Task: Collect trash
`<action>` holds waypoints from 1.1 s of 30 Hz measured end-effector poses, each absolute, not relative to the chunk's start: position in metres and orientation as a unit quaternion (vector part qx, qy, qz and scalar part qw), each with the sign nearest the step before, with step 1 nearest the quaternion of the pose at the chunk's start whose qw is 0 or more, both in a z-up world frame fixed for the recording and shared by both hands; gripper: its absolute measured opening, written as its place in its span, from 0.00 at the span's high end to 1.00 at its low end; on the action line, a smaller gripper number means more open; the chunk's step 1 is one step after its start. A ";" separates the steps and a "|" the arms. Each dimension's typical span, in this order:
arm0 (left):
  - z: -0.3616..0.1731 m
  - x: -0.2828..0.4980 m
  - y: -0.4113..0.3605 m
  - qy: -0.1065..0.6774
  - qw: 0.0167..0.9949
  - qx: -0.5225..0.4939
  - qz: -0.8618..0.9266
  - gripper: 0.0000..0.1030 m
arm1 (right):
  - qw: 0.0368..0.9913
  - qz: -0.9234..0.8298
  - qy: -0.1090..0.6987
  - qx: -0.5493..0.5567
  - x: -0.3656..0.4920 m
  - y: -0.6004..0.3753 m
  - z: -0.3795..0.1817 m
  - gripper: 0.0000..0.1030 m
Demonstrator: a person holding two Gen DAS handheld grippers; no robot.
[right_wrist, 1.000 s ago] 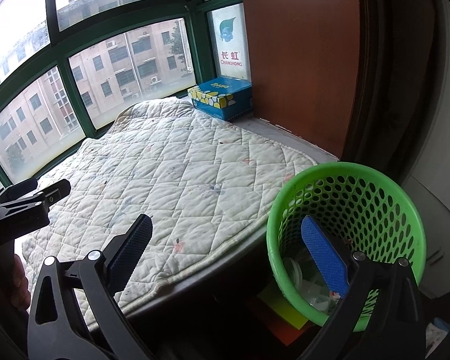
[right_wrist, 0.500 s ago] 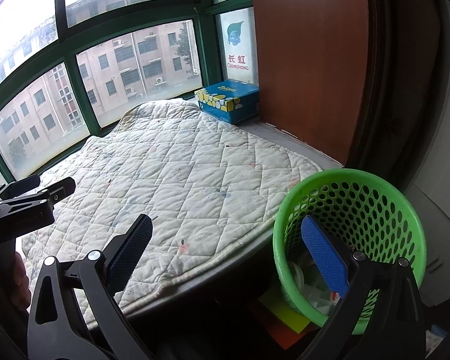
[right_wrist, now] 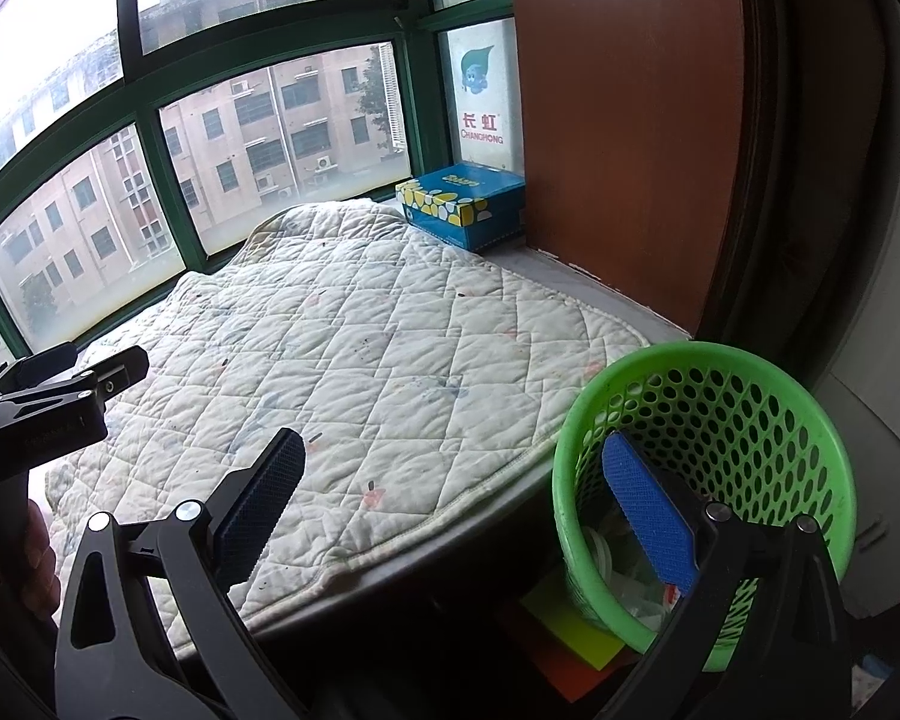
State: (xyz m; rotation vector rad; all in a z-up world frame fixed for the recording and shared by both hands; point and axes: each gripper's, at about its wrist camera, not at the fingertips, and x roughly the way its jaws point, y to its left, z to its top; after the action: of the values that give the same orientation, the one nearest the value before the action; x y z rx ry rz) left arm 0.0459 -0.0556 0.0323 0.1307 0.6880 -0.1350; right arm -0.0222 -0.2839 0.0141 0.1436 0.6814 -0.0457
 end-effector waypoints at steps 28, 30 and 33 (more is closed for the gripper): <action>0.036 0.044 -0.054 0.328 0.941 0.068 -0.057 0.07 | 0.941 -0.022 0.330 0.071 -0.022 -0.282 0.014 0.05; 0.035 0.044 -0.055 0.328 0.940 0.068 -0.057 0.07 | 0.941 -0.021 0.330 0.071 -0.022 -0.282 0.014 0.05; 0.035 0.043 -0.055 0.328 0.941 0.066 -0.057 0.07 | 0.941 -0.021 0.331 0.071 -0.021 -0.282 0.014 0.05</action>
State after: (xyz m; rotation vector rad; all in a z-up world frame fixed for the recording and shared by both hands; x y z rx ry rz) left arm 0.0430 -0.0553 0.0350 0.1354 0.6698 -0.1170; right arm -0.0215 -0.2816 0.0142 0.1448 0.6745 -0.0421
